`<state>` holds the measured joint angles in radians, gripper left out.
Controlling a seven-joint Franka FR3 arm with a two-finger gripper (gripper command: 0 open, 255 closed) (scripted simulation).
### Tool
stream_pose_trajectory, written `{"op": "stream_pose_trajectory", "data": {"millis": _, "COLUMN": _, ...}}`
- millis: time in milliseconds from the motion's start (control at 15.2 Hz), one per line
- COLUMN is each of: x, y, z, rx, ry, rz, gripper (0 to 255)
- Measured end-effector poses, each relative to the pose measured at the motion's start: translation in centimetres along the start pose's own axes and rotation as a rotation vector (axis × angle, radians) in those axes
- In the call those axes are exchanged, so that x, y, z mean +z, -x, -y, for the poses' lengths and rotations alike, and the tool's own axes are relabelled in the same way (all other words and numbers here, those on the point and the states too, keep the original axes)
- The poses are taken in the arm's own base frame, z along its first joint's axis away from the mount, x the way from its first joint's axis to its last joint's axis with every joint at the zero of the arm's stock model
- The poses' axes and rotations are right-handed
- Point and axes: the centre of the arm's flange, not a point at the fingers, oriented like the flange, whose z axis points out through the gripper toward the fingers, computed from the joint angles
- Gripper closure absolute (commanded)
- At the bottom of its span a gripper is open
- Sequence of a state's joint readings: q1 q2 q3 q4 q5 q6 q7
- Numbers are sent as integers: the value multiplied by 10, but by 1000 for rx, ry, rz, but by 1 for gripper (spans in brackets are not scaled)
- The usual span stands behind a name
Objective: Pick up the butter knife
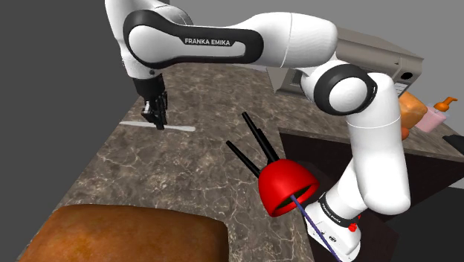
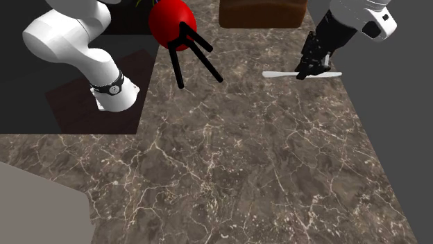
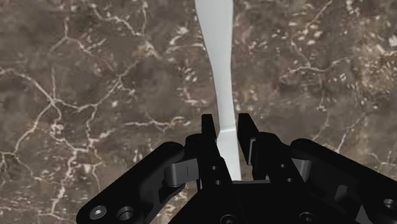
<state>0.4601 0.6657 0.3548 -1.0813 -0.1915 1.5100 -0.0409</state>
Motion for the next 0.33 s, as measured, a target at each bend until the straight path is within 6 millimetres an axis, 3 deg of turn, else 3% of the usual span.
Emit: {"op": "stream_pose_trajectory", "data": {"millis": 330, "x": -24, "y": 6, "z": 1, "rx": 0, "ry": 0, "rz": 0, "gripper": 255}}
